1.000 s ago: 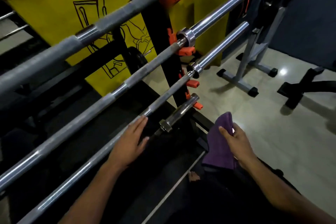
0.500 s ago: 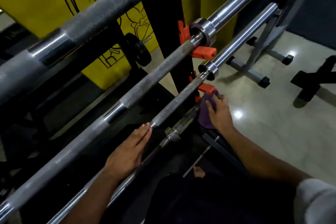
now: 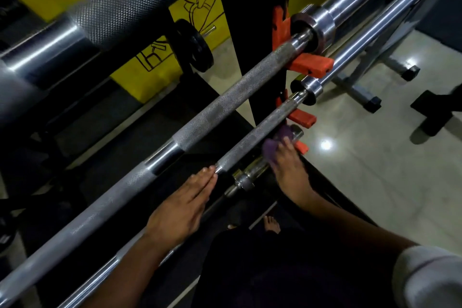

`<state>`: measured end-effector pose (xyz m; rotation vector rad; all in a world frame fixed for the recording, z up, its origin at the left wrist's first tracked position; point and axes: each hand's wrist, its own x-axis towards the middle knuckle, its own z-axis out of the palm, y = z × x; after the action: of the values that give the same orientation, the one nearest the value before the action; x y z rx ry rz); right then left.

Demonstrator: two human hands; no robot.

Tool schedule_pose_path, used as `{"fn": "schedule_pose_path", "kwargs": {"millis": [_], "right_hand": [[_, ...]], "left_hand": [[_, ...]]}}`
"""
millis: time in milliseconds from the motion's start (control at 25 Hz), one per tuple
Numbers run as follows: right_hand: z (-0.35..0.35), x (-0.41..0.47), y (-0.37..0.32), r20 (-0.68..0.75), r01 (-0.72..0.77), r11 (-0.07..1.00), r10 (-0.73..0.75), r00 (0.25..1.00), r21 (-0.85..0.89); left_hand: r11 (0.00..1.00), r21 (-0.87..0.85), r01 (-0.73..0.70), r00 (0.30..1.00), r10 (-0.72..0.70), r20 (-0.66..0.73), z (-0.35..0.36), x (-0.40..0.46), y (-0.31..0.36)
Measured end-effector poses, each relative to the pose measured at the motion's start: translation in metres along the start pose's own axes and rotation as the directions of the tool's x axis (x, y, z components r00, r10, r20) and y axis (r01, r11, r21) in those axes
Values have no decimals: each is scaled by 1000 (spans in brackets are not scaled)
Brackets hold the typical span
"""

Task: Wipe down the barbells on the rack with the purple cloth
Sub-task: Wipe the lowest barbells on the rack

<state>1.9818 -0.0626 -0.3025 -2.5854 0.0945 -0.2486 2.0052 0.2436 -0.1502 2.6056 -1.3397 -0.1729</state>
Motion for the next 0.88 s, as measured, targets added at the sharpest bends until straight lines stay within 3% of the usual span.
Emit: {"fn": "schedule_pose_path", "kwargs": {"millis": [120,240,400,480,640,760,880], "right_hand": [[16,-7,-31,174,231,972,-237,956,52],[3,9,-12,263,416,909,-392,882,-39],[-33,31,45,178,281,953,-258,950,-116],[-32,36,62,172,287,944,-260,950,-161],[-10,20,33,117,124,991,-117,986,-51],[9,-4,-13,269,281,958,-287,919,65],[2,-1,1,306,434,898,-436,847,79]], "left_hand": [[1000,3,-1,1000,1,10,-1,2,-1],[1000,-20,4,1000,-4,7,0,-1,-2],[999,-31,5,1000,-5,10,-2,-1,0],[1000,-26,16,1000,-16,3,-2,1,-1],[999,-35,3,1000,-2,17,-2,-1,0],[999,-37,7,1000,-7,14,-2,2,1],[999,-31,7,1000,-7,12,-3,1,1]]}}
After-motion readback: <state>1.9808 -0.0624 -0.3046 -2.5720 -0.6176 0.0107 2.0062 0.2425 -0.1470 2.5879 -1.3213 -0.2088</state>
